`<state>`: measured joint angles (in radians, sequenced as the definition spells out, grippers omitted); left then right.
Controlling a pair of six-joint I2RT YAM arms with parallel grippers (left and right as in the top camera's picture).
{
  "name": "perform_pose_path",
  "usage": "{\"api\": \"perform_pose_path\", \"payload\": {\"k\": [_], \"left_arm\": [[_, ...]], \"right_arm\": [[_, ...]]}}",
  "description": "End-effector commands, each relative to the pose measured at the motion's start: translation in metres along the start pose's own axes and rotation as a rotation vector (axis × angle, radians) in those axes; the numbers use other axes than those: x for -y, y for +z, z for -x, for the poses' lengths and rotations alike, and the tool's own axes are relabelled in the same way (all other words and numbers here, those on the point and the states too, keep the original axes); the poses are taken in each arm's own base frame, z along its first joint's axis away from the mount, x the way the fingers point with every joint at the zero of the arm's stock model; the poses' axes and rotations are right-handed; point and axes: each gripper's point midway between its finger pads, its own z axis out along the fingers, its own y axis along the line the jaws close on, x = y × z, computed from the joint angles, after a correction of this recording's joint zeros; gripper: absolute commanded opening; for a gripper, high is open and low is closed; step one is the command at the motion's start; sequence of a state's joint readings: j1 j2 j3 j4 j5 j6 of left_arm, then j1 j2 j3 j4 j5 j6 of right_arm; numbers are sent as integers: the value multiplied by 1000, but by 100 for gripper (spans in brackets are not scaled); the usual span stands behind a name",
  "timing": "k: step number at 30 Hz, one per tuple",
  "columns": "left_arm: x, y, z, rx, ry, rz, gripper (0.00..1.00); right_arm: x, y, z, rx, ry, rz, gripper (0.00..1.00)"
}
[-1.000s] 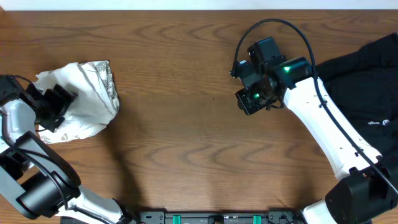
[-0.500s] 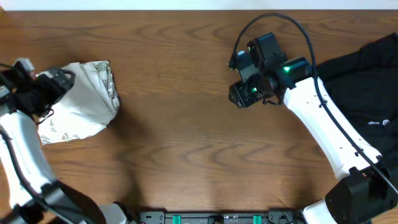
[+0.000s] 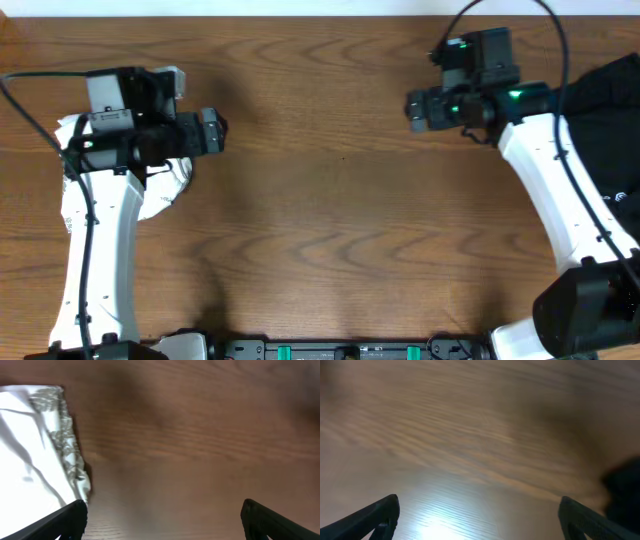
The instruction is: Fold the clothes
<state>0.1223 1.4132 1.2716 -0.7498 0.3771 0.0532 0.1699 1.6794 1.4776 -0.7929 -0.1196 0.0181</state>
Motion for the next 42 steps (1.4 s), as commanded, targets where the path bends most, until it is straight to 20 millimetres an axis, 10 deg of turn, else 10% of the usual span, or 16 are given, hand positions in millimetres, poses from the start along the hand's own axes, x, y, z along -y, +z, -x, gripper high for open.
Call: {"api": "perform_pose_path", "payload": {"k": [1, 8, 28, 42], "left_arm": [[-4, -5, -1, -10, 25, 46, 98], [8, -21, -29, -93, 102, -1, 98], [39, -102, -129, 353, 172, -33, 98], [38, -100, -147, 297, 153, -34, 98]], "right_arm": [[27, -14, 2, 12, 74, -35, 99], [43, -53, -21, -15, 143, -16, 99], [-5, -180, -146, 543, -14, -25, 99], [-7, -161, -225, 267, 36, -16, 99]]}}
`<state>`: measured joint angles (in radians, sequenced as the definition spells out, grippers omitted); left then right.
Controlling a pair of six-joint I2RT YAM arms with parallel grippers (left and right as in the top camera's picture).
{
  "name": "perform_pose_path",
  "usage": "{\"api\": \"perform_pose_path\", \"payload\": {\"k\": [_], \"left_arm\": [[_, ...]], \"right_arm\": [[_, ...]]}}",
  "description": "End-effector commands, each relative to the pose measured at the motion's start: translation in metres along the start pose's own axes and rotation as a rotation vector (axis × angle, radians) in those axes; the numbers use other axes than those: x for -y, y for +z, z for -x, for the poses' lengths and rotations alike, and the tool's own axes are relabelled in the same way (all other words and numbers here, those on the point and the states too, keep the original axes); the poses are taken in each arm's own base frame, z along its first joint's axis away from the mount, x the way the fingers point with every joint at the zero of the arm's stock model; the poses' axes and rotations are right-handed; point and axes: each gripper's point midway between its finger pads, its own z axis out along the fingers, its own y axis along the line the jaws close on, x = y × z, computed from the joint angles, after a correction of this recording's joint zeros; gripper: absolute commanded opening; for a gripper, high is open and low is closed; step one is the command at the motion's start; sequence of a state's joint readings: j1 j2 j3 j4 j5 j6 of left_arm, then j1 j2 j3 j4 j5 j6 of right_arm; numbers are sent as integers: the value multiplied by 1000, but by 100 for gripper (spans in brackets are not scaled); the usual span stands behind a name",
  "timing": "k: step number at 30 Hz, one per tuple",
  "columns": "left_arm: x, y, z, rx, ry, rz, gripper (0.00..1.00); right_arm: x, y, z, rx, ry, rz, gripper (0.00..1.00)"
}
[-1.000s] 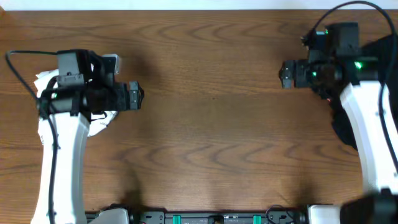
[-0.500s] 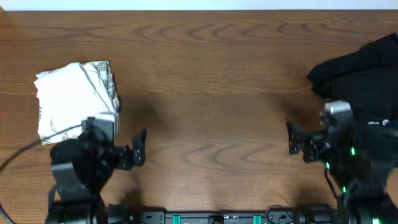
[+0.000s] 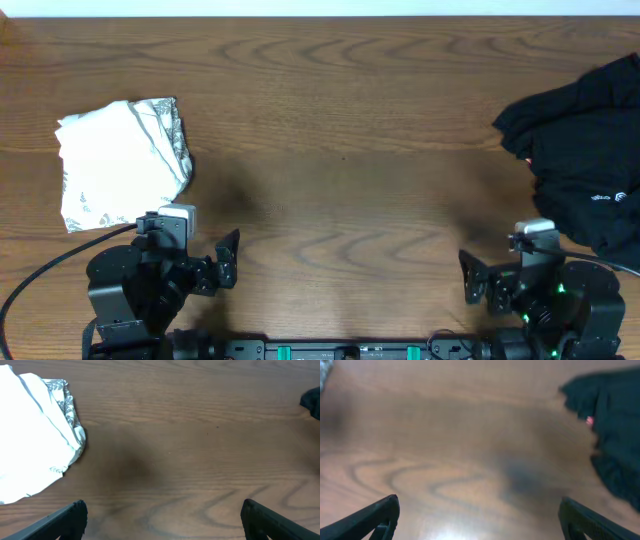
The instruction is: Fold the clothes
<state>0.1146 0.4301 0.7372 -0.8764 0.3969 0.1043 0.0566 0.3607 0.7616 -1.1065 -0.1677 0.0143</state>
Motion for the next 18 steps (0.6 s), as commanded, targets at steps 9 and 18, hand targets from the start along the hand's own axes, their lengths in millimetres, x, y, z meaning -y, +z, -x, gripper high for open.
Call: {"api": "perform_pose_path", "payload": {"k": [9, 18], "left_arm": [[2, 1, -2, -5, -10, -11, 98], [2, 1, -2, -5, -10, -11, 98]], "right_arm": [[-23, -1, -11, -33, -100, 111, 99], [-25, -3, -11, -24, -109, 120, 99]]}}
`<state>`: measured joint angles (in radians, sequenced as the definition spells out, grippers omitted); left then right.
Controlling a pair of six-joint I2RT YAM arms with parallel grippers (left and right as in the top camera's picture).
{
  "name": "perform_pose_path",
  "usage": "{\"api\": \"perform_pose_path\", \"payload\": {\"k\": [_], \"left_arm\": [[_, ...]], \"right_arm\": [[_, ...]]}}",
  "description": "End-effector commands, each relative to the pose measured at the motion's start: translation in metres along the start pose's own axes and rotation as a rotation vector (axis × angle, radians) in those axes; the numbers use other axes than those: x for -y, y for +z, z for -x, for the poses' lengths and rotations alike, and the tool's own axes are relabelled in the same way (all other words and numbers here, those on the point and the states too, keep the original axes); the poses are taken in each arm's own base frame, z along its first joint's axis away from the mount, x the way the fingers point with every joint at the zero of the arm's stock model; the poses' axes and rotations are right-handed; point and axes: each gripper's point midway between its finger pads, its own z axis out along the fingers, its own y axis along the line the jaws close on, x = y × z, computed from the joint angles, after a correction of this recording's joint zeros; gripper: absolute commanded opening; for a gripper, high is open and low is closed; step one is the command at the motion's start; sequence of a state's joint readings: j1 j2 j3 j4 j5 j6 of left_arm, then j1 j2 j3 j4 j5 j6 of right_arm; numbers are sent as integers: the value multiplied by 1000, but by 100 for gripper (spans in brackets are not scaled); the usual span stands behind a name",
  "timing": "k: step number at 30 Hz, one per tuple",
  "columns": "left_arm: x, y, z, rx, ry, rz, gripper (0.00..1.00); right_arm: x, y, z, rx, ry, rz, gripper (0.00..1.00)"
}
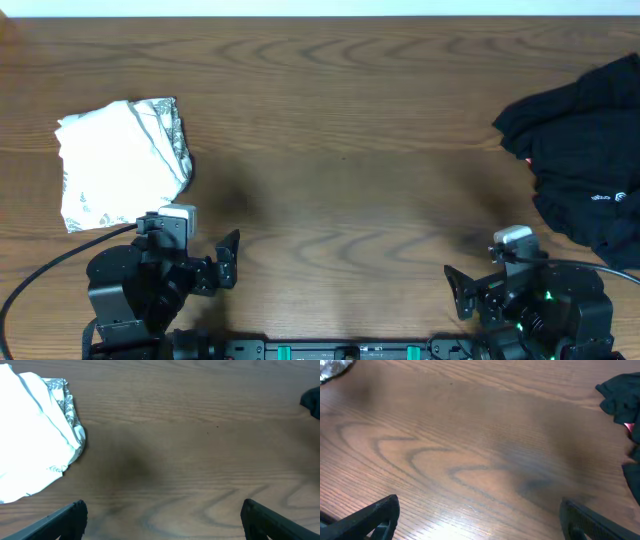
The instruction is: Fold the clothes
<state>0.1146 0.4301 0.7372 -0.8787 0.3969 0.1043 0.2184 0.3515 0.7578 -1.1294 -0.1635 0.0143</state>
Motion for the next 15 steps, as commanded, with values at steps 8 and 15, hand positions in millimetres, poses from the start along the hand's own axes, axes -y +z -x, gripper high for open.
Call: {"api": "perform_pose_path", "payload": {"k": [8, 15], "left_arm": [[2, 1, -1, -2, -9, -11, 98], [2, 1, -1, -2, -9, -11, 98]], "right_arm": [[8, -24, 3, 181, 1, -67, 99], [18, -24, 8, 331, 0, -129, 99]]}}
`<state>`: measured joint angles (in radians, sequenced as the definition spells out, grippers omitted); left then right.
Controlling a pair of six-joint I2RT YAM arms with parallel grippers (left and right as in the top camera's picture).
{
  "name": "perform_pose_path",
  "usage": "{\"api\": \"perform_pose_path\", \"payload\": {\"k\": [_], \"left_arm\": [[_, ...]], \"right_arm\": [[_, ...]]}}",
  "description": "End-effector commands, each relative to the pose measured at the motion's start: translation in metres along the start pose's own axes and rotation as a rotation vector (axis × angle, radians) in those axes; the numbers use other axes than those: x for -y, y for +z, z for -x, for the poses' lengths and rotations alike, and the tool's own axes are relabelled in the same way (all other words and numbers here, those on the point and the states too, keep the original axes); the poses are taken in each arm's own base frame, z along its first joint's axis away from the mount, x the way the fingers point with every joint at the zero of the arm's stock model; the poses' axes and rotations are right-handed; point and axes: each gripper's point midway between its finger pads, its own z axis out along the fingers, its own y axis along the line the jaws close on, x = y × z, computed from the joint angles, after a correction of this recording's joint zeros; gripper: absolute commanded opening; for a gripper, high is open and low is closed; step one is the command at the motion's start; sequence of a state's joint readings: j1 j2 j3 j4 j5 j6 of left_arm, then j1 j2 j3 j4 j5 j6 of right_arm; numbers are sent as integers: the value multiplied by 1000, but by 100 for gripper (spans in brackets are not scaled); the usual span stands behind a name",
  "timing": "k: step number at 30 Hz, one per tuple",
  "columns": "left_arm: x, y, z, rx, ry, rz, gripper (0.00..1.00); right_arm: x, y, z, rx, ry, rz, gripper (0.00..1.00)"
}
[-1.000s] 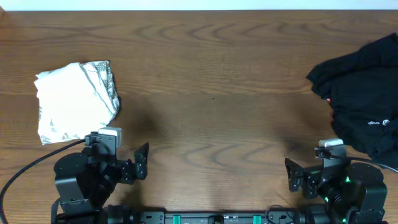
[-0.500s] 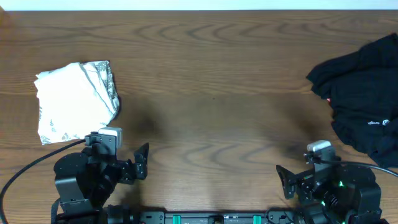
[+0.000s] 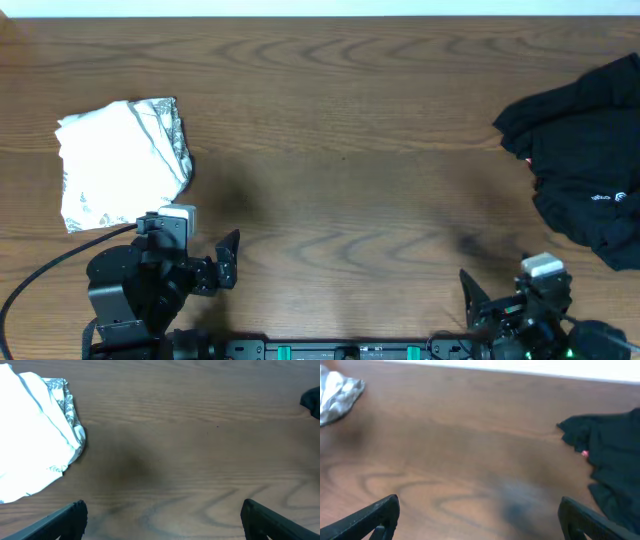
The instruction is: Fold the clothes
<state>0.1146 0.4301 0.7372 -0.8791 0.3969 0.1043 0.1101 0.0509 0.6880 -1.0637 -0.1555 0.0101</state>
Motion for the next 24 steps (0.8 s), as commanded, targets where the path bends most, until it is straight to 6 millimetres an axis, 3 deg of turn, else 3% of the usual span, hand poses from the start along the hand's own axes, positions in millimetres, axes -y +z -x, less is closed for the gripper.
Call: {"api": "perform_pose_path", "payload": {"k": [1, 13, 19, 24], "left_arm": [[2, 1, -1, -2, -9, -11, 98], [2, 1, -1, -2, -9, -11, 98], [2, 1, -1, -2, -9, -11, 98], [2, 1, -1, -2, -9, -11, 98]], "right_arm": [[8, 11, -1, 49, -13, -35, 99], [21, 83, 24, 346, -72, -39, 99], [26, 99, 26, 506, -95, -51, 99], [39, 106, 14, 470, -100, -122, 99]]}}
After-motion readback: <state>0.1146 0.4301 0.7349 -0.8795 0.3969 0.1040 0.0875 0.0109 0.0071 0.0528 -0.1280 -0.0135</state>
